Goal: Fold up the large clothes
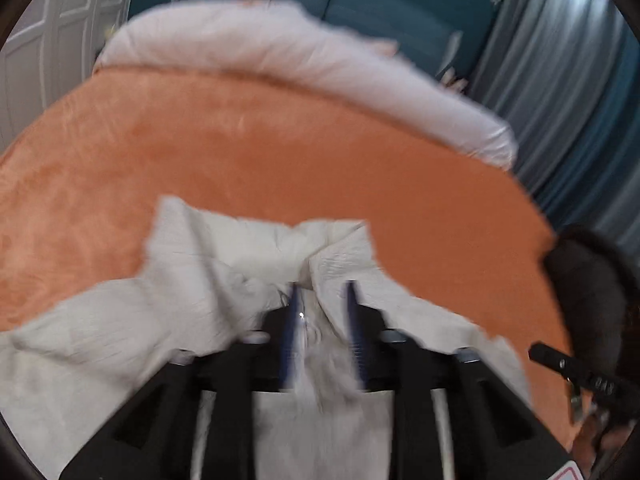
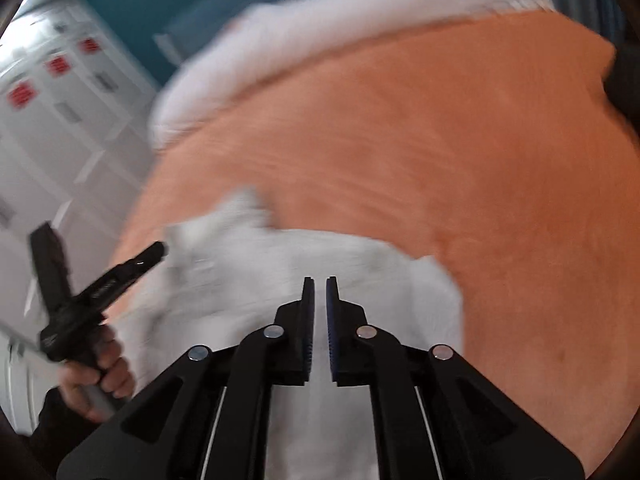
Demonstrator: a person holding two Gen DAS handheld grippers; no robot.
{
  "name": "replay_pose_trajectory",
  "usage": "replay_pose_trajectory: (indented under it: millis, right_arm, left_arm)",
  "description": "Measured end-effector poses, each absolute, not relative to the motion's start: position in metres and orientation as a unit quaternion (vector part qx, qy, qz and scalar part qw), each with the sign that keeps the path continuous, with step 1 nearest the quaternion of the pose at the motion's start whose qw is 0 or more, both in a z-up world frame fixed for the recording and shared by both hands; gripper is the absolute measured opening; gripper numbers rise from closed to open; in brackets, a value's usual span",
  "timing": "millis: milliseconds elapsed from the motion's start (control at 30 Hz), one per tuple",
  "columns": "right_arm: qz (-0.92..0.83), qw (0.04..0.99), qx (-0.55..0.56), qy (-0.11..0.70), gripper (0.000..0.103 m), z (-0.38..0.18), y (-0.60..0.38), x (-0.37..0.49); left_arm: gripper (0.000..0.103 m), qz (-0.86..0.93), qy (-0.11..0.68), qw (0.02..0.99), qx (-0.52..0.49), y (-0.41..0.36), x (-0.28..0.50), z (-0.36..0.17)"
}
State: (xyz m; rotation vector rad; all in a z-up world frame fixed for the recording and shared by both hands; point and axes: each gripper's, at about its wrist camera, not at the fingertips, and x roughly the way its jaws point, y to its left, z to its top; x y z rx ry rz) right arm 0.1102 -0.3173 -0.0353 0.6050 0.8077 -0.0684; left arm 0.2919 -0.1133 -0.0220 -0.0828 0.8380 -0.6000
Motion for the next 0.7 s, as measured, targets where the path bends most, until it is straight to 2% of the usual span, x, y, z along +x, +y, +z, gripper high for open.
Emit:
replay_pose_trajectory:
  millis: [33,133,233,267,333,367,400,500,567,600,700]
  right_arm:
    - [-0.016,0.880,0.272,0.388,0.016,-0.025,-0.301,0.105]
    - [0.019,0.882,0.235,0.408,0.017,-0.028,-0.257,0.105]
    - [0.001,0.864,0.186,0.468,0.013,-0.073,-0.230,0.097]
    - [-0.005,0.852,0.189,0.488,0.011,-0.095,-0.228,0.090]
    - [0.000,0.842,0.249,0.478,0.009,-0.114,-0.240,0.072]
    - [-0.012,0.834,0.272,0.480,0.009,-0.110,-0.246,0.066]
    - [-0.032,0.831,0.274,0.484,0.014,-0.099,-0.247,0.062]
    - [-0.022,0.856,0.237,0.459,0.014,-0.062,-0.228,0.050]
    - [-0.012,0.855,0.192,0.481,0.016,-0.070,-0.207,0.053]
    - [-0.018,0.841,0.163,0.516,0.016,-0.093,-0.201,0.058]
    - [-0.020,0.829,0.210,0.518,0.016,-0.101,-0.216,0.047]
  left_arm:
    - [0.048,-0.277,0.389,0.878,-0.036,-0.102,0.282,-0.015]
    - [0.049,-0.231,0.386,0.893,-0.005,-0.058,0.252,-0.012]
    - [0.048,-0.157,0.431,0.888,0.025,-0.012,0.240,-0.044]
    - [0.045,-0.133,0.448,0.883,0.036,0.001,0.237,-0.057]
    - [0.046,-0.093,0.466,0.878,0.062,0.027,0.228,-0.083]
    - [0.048,-0.079,0.464,0.880,0.063,0.039,0.223,-0.091]
    - [0.049,-0.070,0.466,0.880,0.060,0.048,0.220,-0.096]
    - [0.049,-0.069,0.470,0.879,0.040,0.060,0.215,-0.097]
    - [0.049,-0.067,0.467,0.880,0.050,0.060,0.212,-0.098]
    - [0.050,-0.066,0.466,0.881,0.054,0.060,0.211,-0.100]
    - [0.051,-0.058,0.473,0.878,0.050,0.060,0.209,-0.093]
